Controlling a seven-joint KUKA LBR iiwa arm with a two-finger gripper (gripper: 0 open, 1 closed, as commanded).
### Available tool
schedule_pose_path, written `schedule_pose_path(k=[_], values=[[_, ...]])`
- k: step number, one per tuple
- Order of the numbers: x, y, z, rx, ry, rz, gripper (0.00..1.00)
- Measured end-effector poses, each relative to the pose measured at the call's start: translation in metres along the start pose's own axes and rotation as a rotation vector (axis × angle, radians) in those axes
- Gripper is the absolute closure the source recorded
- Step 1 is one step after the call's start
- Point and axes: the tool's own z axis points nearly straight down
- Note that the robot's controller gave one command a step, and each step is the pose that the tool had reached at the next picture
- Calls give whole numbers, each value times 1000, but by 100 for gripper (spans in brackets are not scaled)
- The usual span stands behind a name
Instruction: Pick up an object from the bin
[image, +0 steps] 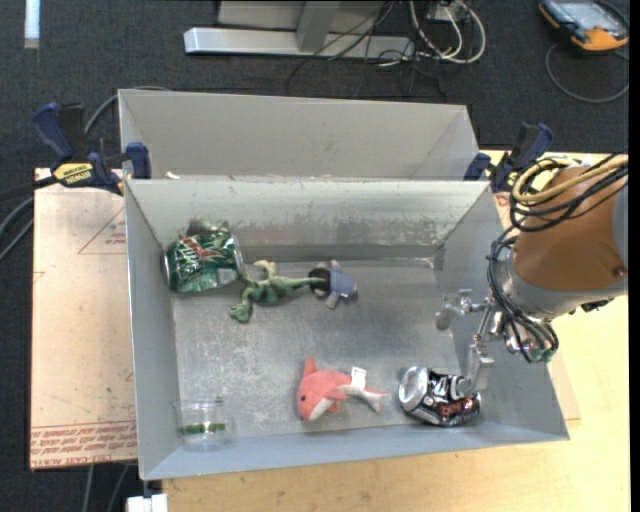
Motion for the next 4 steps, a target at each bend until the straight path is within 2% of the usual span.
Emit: schedule_pose_path(k=[1,2,3,4], values=[[-2,1,-4,1,-7,-3,0],[14,-12,50,1,-9,-165,0],[4,-13,70,-1,-7,95,100],[4,-13,70,-1,-7,95,100]])
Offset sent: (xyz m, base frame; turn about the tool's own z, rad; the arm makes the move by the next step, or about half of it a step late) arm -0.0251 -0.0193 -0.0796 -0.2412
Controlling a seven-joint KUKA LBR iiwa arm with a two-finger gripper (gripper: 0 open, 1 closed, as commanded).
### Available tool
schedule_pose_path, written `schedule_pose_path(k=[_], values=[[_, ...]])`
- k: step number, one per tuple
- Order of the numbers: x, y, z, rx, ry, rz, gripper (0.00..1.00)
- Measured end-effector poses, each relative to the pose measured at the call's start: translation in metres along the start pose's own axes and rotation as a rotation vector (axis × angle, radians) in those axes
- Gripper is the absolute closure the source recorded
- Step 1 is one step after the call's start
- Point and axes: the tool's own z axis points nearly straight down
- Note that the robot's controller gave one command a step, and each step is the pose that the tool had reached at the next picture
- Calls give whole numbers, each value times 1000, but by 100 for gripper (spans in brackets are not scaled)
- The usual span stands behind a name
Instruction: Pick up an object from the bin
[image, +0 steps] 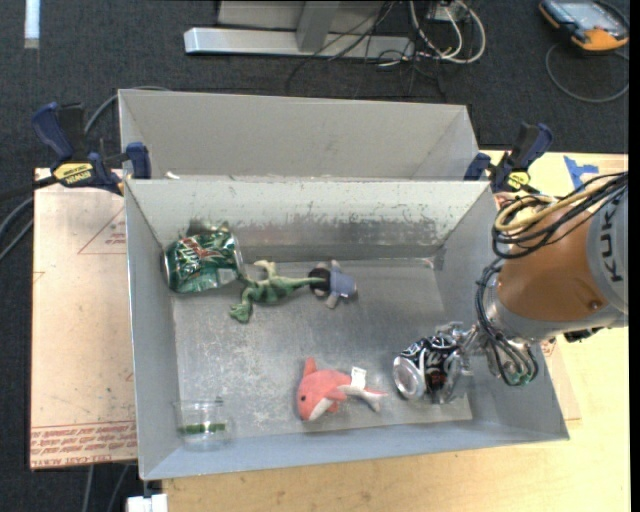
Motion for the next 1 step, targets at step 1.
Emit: schedule_pose_path(k=[1], values=[[-11,3,-107,-1,1,19,100]])
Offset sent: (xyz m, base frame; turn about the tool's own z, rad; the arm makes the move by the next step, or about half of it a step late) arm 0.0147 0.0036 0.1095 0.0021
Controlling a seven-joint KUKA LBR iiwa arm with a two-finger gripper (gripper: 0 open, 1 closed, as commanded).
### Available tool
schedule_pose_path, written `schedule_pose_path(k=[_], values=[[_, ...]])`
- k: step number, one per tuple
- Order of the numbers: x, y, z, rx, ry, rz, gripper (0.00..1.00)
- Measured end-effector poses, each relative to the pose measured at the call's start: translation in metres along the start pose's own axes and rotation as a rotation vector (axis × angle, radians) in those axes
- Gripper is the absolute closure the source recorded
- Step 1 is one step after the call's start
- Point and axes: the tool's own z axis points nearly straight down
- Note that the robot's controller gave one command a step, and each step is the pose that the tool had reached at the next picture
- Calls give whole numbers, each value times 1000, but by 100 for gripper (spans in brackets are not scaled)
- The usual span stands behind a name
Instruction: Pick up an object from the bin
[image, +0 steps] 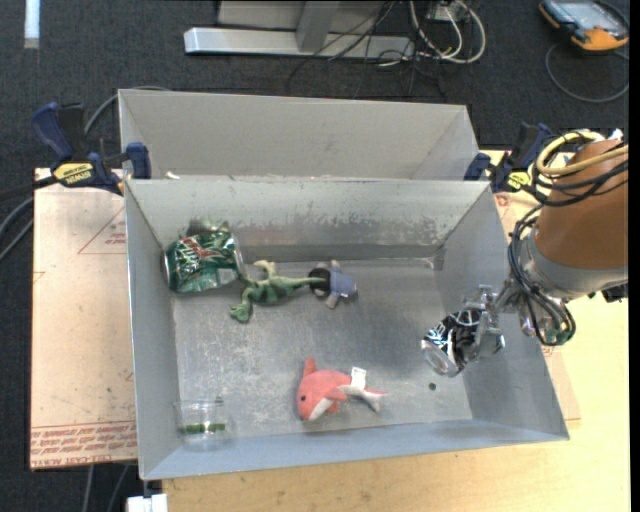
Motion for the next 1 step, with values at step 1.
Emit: schedule_pose_path(k=[1], values=[[-3,0,-93,1,-5,0,100]])
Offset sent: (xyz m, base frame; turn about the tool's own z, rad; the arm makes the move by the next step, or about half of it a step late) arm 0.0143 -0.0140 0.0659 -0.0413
